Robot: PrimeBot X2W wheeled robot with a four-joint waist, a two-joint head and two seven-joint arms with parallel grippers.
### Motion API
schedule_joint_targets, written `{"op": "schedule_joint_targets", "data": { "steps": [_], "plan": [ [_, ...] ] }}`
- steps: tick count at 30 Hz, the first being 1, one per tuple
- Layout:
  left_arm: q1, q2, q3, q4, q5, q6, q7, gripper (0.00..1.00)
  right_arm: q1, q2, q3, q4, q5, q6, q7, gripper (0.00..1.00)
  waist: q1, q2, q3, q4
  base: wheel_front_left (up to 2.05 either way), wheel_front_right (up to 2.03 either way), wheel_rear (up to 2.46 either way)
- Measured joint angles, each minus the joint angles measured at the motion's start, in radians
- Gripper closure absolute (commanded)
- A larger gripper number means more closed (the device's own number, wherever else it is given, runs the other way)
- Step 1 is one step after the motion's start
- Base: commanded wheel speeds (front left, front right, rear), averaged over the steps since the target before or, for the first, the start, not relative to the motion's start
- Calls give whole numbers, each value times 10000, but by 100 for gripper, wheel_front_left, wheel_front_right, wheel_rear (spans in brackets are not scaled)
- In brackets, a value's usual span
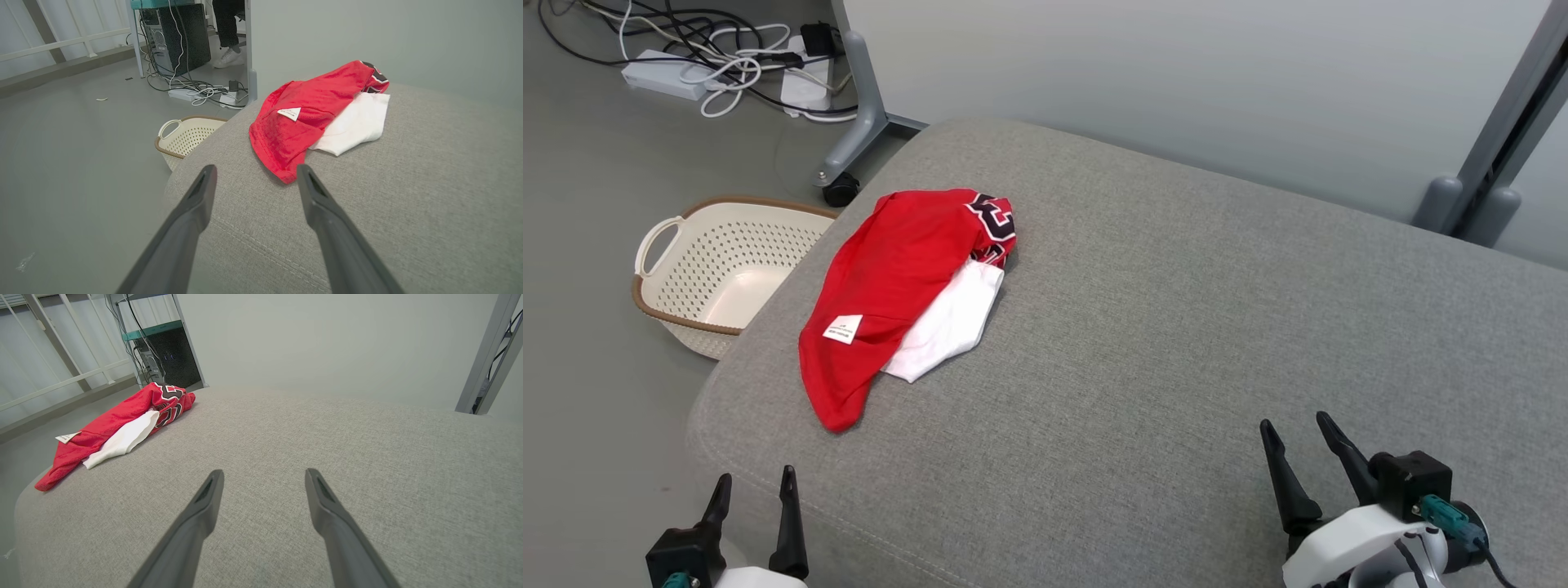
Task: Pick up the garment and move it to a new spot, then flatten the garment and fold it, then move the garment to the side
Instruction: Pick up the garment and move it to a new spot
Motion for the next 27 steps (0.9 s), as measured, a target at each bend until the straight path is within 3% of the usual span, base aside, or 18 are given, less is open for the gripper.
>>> {"op": "schedule_joint_targets", "data": {
  "steps": [14,27],
  "plan": [
    [-2320,27,625,1578,-571,-748,2,0,-742,-8,-224,-128,-1053,0,0,0,0,0,1283,-726,0,0,0],
    [-5157,928,803,3925,-309,-1018,2,0,-1575,-61,-224,-414,-1588,0,0,0,0,0,2652,-1566,0,0,0]
  ]
}}
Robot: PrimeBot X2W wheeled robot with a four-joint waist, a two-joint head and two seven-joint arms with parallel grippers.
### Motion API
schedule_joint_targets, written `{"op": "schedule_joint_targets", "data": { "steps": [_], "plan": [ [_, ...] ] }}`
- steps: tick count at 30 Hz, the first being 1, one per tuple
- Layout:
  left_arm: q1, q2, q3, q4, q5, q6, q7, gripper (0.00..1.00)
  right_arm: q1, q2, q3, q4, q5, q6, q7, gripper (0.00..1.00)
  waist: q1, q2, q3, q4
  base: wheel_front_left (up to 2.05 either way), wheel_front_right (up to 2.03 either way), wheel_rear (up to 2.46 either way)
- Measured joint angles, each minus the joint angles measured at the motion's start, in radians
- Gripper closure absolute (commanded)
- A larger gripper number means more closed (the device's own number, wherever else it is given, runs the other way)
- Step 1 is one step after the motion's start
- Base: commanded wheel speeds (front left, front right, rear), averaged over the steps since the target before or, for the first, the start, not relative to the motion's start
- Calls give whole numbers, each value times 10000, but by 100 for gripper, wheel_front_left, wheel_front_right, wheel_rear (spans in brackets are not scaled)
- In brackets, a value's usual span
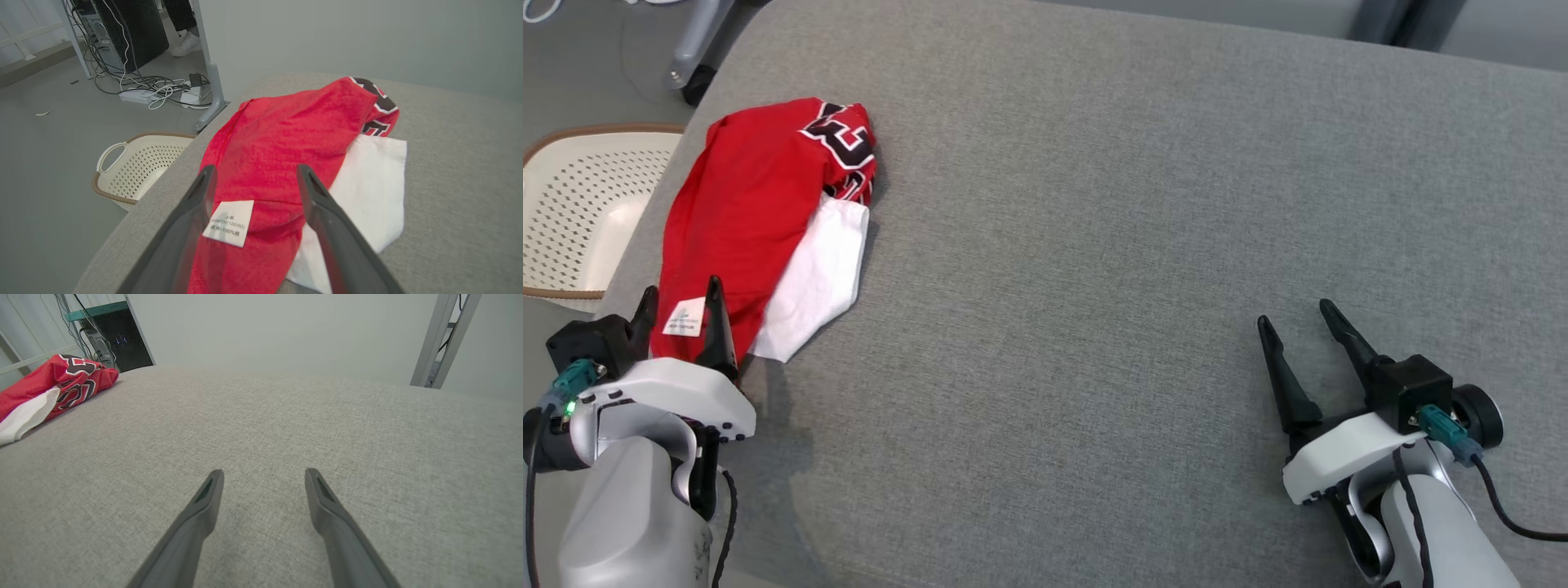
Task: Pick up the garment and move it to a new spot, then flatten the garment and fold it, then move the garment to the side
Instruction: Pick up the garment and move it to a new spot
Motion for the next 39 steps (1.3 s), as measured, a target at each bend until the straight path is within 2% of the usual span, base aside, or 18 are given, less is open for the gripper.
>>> {"op": "schedule_joint_targets", "data": {
  "steps": [11,12,13,14,18,20,26,31,36,39],
  "plan": [
    [-1592,531,0,3047,73,397,15,0,-429,-86,-59,-198,-54,0,-4,0,0,0,661,-835,0,0,0],
    [-1680,568,-10,3206,73,414,13,16,-432,-86,-90,-209,-56,0,-4,0,0,0,685,-889,0,0,0],
    [-1757,596,-19,3356,73,414,12,83,-432,-86,-115,-221,-56,0,-4,0,0,0,699,-935,0,0,0],
    [-1828,617,-35,3496,73,416,12,100,-431,-82,-151,-222,-56,0,-4,0,0,0,701,-973,0,0,0],
    [-1940,667,-65,3777,48,418,8,100,-404,-77,-263,-188,-21,0,-4,0,0,0,596,-1044,0,0,0],
    [-1966,731,-98,3475,58,418,8,100,-358,-71,-295,-157,42,0,-4,0,0,0,490,-1059,0,0,0],
    [-2000,1035,-232,1365,314,407,2,100,-194,13,-288,-63,326,0,0,0,0,0,-35,-1123,0,0,0],
    [-2012,1101,-660,-280,675,198,0,100,48,35,-278,-27,744,0,0,0,0,0,-604,-1242,0,0,0],
    [-2021,897,-1323,-1507,895,-42,0,100,317,48,-222,-25,1206,0,0,0,0,0,-1097,-1521,0,0,0],
    [-2012,485,-1912,-2048,928,-163,0,100,466,54,-284,-23,1371,0,0,0,0,0,-1316,-1781,0,0,0]
  ]
}}
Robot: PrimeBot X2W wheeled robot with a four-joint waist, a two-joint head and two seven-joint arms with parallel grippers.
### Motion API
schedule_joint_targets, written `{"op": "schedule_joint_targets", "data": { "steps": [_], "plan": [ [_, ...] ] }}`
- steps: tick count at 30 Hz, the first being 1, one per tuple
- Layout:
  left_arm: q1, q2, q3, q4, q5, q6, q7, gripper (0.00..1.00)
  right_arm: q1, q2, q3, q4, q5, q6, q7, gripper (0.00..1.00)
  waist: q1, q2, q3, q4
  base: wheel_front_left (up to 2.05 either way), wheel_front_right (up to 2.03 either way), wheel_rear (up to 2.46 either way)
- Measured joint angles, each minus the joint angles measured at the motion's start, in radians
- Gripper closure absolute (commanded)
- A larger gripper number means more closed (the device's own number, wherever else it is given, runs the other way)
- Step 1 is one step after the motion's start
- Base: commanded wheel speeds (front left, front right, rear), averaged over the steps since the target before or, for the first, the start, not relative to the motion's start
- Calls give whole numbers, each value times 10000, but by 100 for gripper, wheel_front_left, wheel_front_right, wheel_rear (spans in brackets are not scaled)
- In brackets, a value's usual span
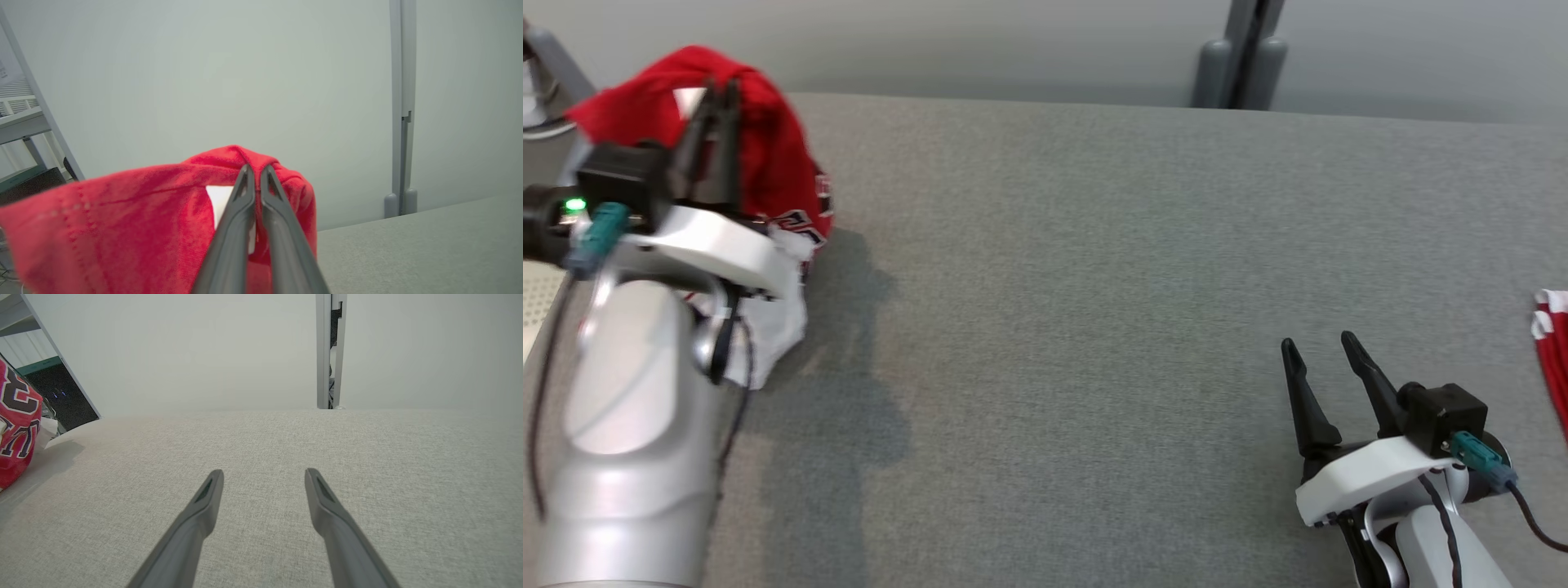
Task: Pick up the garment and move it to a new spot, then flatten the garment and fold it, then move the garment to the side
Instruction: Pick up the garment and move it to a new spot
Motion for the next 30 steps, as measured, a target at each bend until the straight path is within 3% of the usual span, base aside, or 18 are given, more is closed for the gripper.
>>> {"op": "schedule_joint_targets", "data": {
  "steps": [10,14,20,21,22,23,27,30],
  "plan": [
    [419,-1283,-2752,-249,-662,-115,0,100,191,-4,127,46,268,0,0,0,0,0,-423,-1194,0,0,0],
    [476,-1400,-4125,-217,-1250,-115,0,100,188,-6,196,48,286,0,0,0,0,0,-436,-1737,0,0,0],
    [653,-1446,-7104,-830,-2974,-36,0,100,105,-10,291,44,403,0,0,0,0,0,-259,-2517,0,0,0],
    [652,-1446,-7384,-884,-3114,29,0,90,103,-6,288,44,428,0,0,0,0,0,-217,-2585,0,0,0],
    [657,-1444,-7626,-861,-3260,123,0,54,103,-8,282,40,439,0,0,0,0,0,-170,-2637,0,0,0],
    [669,-1444,-7802,-777,-3394,213,0,0,102,-8,282,36,449,0,0,0,0,0,-129,-2678,0,0,0],
    [863,-1430,-7935,-395,-3653,594,0,0,99,-8,224,-6,489,0,0,0,0,0,-54,-2708,0,0,0],
    [1104,-1436,-7423,-263,-3638,869,0,0,100,-8,90,-35,487,0,0,0,0,0,-80,-2592,0,0,0]
  ]
}}
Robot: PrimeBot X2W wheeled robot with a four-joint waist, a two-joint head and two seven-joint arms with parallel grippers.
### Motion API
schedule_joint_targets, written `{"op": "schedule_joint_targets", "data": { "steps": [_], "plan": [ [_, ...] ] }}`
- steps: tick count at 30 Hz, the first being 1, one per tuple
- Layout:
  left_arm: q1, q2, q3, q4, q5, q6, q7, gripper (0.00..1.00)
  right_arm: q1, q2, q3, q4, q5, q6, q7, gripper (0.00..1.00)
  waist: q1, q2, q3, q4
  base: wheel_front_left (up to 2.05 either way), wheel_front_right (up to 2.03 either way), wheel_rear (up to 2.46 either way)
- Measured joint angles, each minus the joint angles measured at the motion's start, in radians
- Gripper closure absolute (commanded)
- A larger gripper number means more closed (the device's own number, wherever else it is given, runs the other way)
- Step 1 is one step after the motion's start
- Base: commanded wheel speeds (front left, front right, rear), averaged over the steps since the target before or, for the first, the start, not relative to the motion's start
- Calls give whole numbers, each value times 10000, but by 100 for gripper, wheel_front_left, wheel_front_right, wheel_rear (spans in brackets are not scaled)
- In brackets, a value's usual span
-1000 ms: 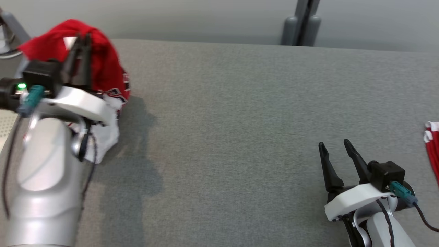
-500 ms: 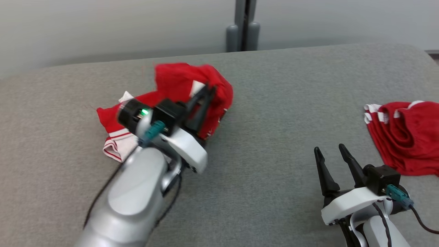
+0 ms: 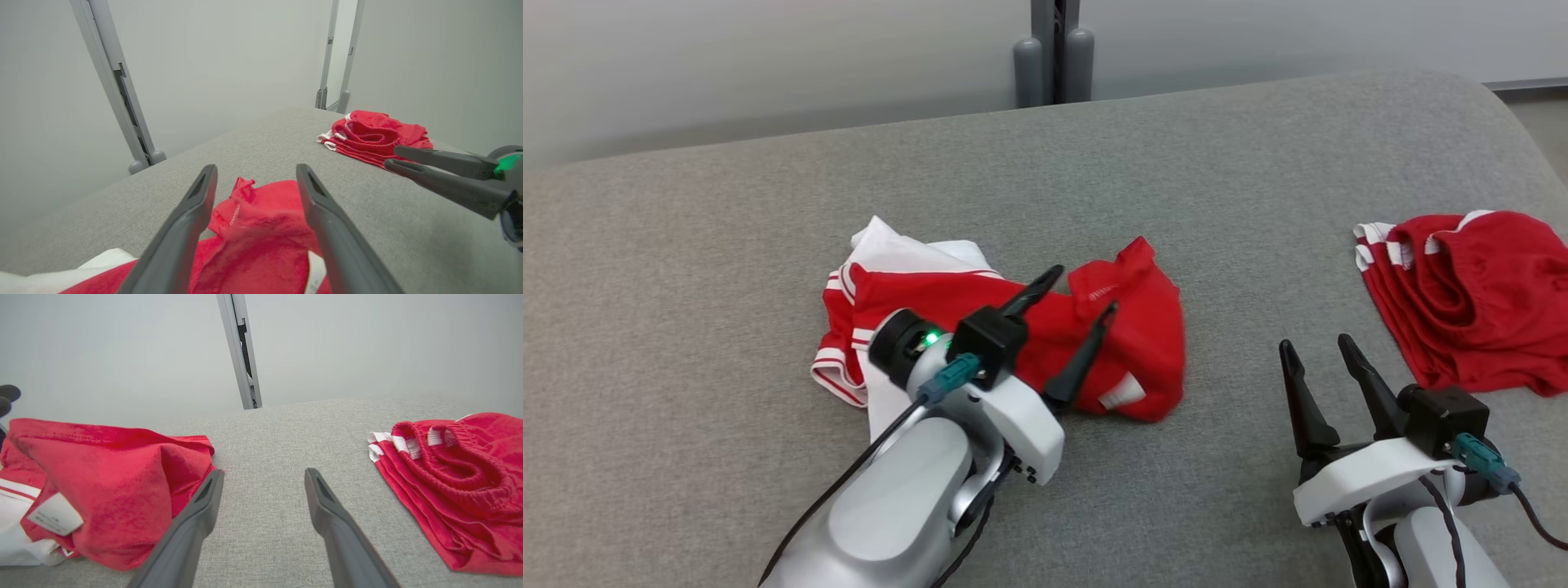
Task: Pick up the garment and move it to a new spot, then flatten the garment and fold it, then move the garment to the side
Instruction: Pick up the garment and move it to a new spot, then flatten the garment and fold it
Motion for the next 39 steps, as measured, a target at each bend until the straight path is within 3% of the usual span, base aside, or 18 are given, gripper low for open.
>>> {"op": "schedule_joint_targets", "data": {
  "steps": [12,23,32,39],
  "plan": [
    [2289,295,3058,-970,742,650,-2,0,53,6,138,-19,2,0,0,0,0,0,-439,678,0,0,0],
    [4789,174,5630,-1969,1593,535,-2,0,302,2,784,-81,31,0,0,0,0,0,-1049,1155,0,0,0],
    [6169,48,6847,-2387,2010,399,0,0,422,8,1425,-345,132,0,0,0,0,0,-1142,1535,0,0,0],
    [6286,27,6888,-2420,1967,284,0,0,453,13,1885,-437,84,0,0,0,0,0,-1105,1739,0,0,0]
  ]
}}
